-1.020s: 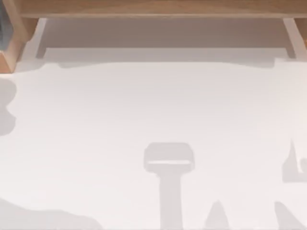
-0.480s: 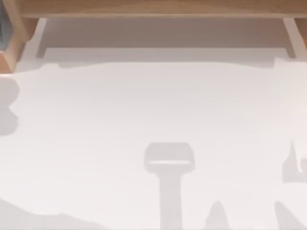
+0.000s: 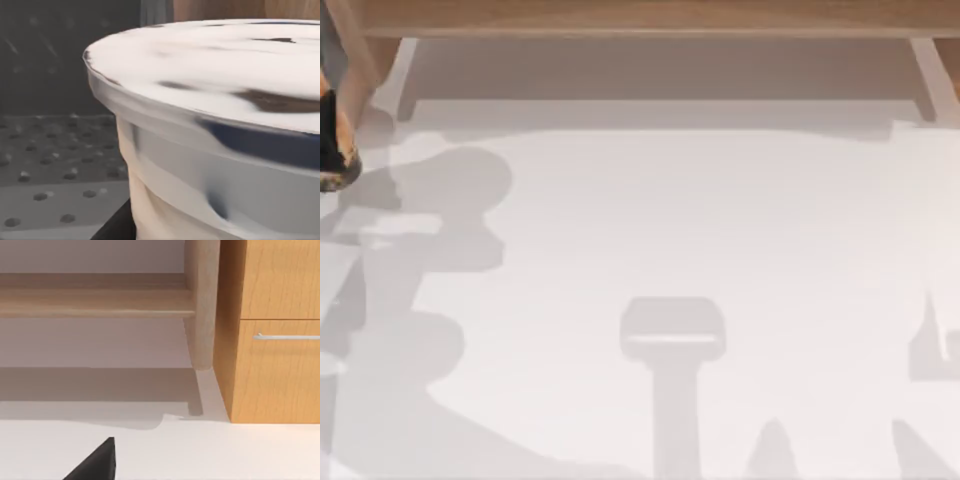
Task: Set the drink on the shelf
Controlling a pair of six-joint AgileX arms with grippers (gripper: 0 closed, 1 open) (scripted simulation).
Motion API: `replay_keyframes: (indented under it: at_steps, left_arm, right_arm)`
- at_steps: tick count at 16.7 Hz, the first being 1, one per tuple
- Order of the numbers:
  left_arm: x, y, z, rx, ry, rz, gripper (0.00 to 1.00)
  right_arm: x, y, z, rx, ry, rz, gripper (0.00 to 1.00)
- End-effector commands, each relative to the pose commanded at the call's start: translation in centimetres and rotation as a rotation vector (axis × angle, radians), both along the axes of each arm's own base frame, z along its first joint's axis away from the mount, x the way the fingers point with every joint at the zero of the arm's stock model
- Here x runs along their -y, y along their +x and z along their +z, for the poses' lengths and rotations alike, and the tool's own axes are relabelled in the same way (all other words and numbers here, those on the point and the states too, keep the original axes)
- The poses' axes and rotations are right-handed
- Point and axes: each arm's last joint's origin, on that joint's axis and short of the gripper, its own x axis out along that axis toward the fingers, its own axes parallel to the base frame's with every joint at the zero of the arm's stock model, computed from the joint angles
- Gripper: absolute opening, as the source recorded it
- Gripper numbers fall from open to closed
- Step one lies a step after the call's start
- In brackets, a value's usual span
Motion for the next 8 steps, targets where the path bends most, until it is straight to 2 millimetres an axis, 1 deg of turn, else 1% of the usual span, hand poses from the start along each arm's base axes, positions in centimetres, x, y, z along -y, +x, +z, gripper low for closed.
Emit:
replay_keyframes:
  at_steps: [5, 8]
  left_arm:
    - [10.1, -0.1, 0.4, -0.097, -0.047, -0.199, 0.00]
    - [15.7, -0.3, 0.9, -0.137, -0.044, -0.302, 0.00]
  right_arm:
    - [0.0, 0.0, 0.0, 0.000, 0.000, 0.000, 1.00]
    - [0.0, 0.0, 0.0, 0.000, 0.000, 0.000, 1.00]
